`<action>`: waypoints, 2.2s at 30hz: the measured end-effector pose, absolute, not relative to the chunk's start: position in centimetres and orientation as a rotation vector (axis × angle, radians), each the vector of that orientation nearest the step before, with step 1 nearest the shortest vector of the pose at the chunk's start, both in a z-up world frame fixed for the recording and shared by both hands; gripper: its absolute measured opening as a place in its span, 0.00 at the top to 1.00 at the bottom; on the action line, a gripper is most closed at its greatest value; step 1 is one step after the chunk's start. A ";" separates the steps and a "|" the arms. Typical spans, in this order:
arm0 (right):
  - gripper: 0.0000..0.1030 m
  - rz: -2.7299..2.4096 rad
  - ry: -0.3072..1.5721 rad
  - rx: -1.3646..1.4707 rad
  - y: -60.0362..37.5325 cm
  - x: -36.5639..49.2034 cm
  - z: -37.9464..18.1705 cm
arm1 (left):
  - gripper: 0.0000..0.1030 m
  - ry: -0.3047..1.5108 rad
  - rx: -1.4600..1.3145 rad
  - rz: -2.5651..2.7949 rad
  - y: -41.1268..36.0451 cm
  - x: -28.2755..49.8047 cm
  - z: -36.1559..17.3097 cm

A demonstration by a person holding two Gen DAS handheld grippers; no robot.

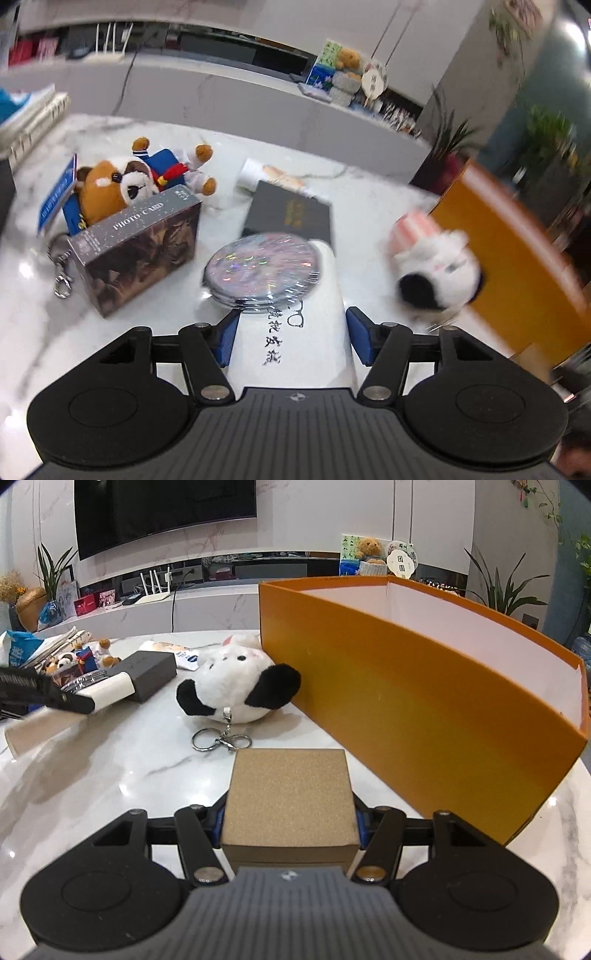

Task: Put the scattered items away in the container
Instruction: 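Grasp the tan cardboard box with the right tool while the left tool grasps the white glasses case, then carry the cardboard box and glasses case with both tools over the orange box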

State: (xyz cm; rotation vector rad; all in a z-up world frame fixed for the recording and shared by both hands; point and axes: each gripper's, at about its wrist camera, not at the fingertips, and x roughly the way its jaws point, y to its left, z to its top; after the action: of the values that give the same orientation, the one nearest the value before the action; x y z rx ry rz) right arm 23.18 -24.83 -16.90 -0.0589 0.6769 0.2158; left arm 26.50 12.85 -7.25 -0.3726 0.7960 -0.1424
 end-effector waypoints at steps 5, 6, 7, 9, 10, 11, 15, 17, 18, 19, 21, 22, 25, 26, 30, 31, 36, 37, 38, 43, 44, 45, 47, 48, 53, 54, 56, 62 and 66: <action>0.40 0.210 0.669 -0.054 -25.1 22.7 -16.4 | 0.33 0.765 -0.394 -0.171 12.7 26.2 -5.6; 0.40 0.208 0.668 -0.054 -25.2 22.6 -16.3 | 0.33 0.761 -0.384 -0.171 12.6 26.1 -5.3; 0.40 0.207 0.667 -0.054 -25.2 22.6 -16.3 | 0.33 0.756 -0.371 -0.172 12.4 26.0 -5.0; 0.40 0.205 0.663 -0.054 -25.3 22.5 -16.0 | 0.33 0.749 -0.345 -0.171 12.2 25.8 -4.6; 0.40 0.204 0.660 -0.054 -25.4 22.4 -15.9 | 0.33 0.747 -0.337 -0.169 12.1 25.7 -4.4; 0.40 0.204 0.658 -0.054 -25.4 22.4 -15.8 | 0.33 0.745 -0.334 -0.168 12.0 25.6 -4.3; 0.40 0.205 0.645 -0.059 -25.5 22.2 -15.0 | 0.33 0.744 -0.327 -0.167 12.0 25.1 -3.9; 0.40 0.207 0.638 -0.062 -25.5 22.0 -14.6 | 0.33 0.743 -0.318 -0.165 12.0 24.9 -3.6; 0.40 0.208 0.637 -0.063 -25.5 22.0 -14.4 | 0.33 0.741 -0.313 -0.164 11.9 24.8 -3.4; 0.40 0.209 0.636 -0.066 -25.5 21.9 -14.1 | 0.33 0.739 -0.308 -0.164 11.8 24.7 -3.2; 0.40 0.211 0.630 -0.069 -25.5 21.8 -13.4 | 0.33 0.734 -0.294 -0.162 11.7 24.6 -2.6; 0.40 0.213 0.624 -0.072 -25.5 21.8 -12.9 | 0.33 0.732 -0.286 -0.162 11.6 24.5 -2.3; 0.40 0.212 0.607 -0.081 -25.7 21.7 -11.5 | 0.33 0.730 -0.266 -0.167 11.0 24.2 -1.4; 0.40 0.212 0.601 -0.083 -25.8 21.6 -11.0 | 0.33 0.729 -0.257 -0.171 10.8 24.1 -1.1; 0.40 0.204 0.573 -0.095 -26.2 21.5 -8.9 | 0.33 0.718 -0.227 -0.192 9.7 23.9 0.4; 0.40 0.202 0.566 -0.097 -26.4 21.6 -8.3 | 0.33 0.712 -0.221 -0.199 9.4 23.8 0.8; 0.40 0.188 0.530 -0.108 -27.5 21.6 -5.8 | 0.33 0.681 -0.189 -0.235 7.7 24.0 3.0; 0.40 0.184 0.523 -0.113 -27.7 21.7 -5.4 | 0.33 0.674 -0.182 -0.245 7.3 24.0 3.4; 0.40 0.178 0.518 -0.118 -27.9 21.8 -5.0 | 0.33 0.666 -0.173 -0.256 6.7 24.2 3.9; 0.40 0.146 0.496 -0.127 -29.5 22.3 -2.7 | 0.33 0.631 -0.129 -0.311 3.8 25.0 5.9; 0.40 0.142 0.491 -0.127 -29.9 22.4 -2.2 | 0.33 0.624 -0.120 -0.323 3.1 25.2 6.3; 0.40 0.138 0.486 -0.129 -30.1 22.5 -1.8 | 0.33 0.615 -0.111 -0.336 2.4 25.4 6.8; 0.40 0.127 0.474 -0.136 -30.7 22.6 -0.7 | 0.33 0.599 -0.094 -0.362 1.0 25.9 7.7; 0.40 0.124 0.469 -0.139 -31.0 22.7 -0.3 | 0.33 0.593 -0.085 -0.374 0.3 26.1 8.1; 0.40 0.095 0.451 -0.135 -32.4 23.2 1.9 | 0.33 0.569 -0.048 -0.424 -2.9 27.5 9.6; 0.40 0.089 0.446 -0.136 -32.7 23.3 2.2 | 0.33 0.564 -0.042 -0.433 -3.5 27.7 9.8; 0.40 0.076 0.437 -0.140 -33.3 23.4 2.8 | 0.33 0.557 -0.027 -0.451 -4.7 28.2 10.2; 0.40 0.048 0.427 -0.150 -35.0 24.4 4.0 | 0.33 0.543 0.015 -0.493 -7.6 30.2 10.9; 0.40 0.034 0.425 -0.161 -35.6 25.4 4.3 | 0.33 0.547 0.032 -0.514 -9.0 31.5 10.8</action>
State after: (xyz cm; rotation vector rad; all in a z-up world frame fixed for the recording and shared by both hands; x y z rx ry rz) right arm 25.44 -35.63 4.33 -0.1606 0.4253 0.0344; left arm 31.47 -9.04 10.80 0.0324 0.5467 -0.5138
